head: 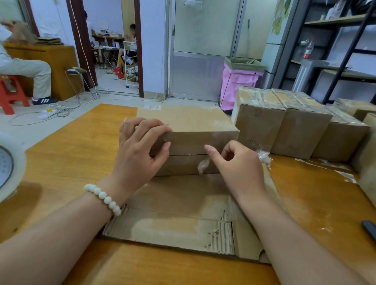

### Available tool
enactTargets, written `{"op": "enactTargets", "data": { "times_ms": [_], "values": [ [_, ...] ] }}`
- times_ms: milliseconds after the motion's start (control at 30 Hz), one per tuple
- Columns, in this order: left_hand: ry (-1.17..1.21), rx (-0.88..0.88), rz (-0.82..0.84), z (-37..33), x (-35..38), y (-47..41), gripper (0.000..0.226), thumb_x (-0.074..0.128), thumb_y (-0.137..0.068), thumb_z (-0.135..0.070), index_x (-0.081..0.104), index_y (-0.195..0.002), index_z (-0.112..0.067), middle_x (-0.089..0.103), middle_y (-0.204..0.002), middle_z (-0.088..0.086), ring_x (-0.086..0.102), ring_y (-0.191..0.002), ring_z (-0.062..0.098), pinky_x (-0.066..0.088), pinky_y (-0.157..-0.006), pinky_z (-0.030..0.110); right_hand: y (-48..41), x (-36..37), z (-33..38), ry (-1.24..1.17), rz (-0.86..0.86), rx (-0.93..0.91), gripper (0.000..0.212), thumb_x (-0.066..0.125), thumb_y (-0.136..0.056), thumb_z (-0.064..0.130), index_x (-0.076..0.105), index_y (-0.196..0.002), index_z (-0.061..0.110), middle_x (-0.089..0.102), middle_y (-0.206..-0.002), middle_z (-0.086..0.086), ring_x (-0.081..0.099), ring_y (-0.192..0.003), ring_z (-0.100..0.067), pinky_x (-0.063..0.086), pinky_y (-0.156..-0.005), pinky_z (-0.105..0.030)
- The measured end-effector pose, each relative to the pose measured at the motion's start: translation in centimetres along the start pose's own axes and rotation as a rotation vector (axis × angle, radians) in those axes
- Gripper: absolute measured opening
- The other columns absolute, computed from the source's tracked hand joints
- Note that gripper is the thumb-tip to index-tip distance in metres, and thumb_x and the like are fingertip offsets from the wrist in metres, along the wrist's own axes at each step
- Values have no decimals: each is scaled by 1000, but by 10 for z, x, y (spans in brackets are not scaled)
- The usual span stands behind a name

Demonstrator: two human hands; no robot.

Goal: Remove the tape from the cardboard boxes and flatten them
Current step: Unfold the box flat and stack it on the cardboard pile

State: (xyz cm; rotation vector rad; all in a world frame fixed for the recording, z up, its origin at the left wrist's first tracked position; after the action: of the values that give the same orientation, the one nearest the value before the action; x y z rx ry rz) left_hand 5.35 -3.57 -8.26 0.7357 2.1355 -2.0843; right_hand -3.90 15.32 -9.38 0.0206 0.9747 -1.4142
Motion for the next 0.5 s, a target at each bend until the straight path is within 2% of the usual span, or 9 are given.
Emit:
{"op": "enactTargets", "data": {
  "times_ms": [133,300,500],
  "values": [
    [-2,0,-2,1,0,0,21,58,-90,-24,56,-110,-20,64,-107,4,46,-106,26,41,-87,65,-2,0,3,30,-43,-66,25,63,-88,33,51,-71,18,51,-67,10,50,-66,-13,36,-55,-26],
    [-7,16,-6,-1,1,1,21,58,-90,-23,56,-111,-19,65,-107,6,47,-105,27,42,-86,63,-2,1,8,43,-68,-124,16,60,-86,21,53,-72,18,52,-71,7,51,-70,-16,40,-65,-32],
    [2,14,-13,0,1,1,21,59,-90,-23,56,-111,-21,63,-108,4,48,-106,27,41,-87,64,-3,6,10,27,-7,-127,17,55,-85,12,47,-69,13,40,-69,6,44,-74,-18,26,-62,-26]
  ]
}}
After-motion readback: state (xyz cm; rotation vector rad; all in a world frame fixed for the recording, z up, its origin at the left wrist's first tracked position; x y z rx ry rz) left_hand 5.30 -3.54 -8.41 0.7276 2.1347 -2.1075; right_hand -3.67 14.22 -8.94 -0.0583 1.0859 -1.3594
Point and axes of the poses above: each hand's wrist, its own y-axis away from the middle knuckle, its own x-axis out of the palm, z = x × y, the point moved 7 cm from there along -y, towards the middle knuckle
